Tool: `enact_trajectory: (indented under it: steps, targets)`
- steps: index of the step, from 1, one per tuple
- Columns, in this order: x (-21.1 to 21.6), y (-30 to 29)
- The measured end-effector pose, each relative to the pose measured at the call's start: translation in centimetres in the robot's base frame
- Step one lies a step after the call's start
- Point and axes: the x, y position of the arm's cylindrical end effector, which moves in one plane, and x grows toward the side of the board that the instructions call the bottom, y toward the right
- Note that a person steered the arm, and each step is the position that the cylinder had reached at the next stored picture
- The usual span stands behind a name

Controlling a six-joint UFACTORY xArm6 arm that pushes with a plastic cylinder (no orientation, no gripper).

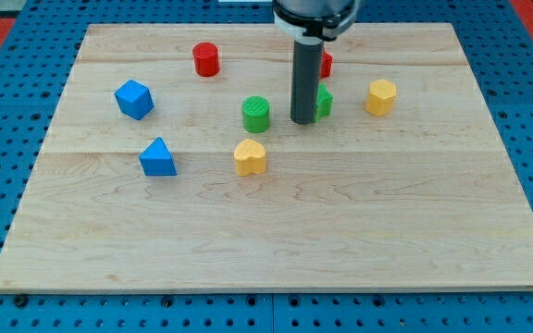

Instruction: Push the green star to the top of the green circle

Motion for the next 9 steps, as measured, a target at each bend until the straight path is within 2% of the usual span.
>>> enact_trajectory:
  steps: [1, 3, 4, 5, 6, 9]
  targets:
    - [-0.7, 0.6]
    - [-0.1, 10.0]
    - [-2.5, 9.6]
    - [-4.7, 5.0]
    - [-5.0, 1.2]
    - [-6.1, -1.5]
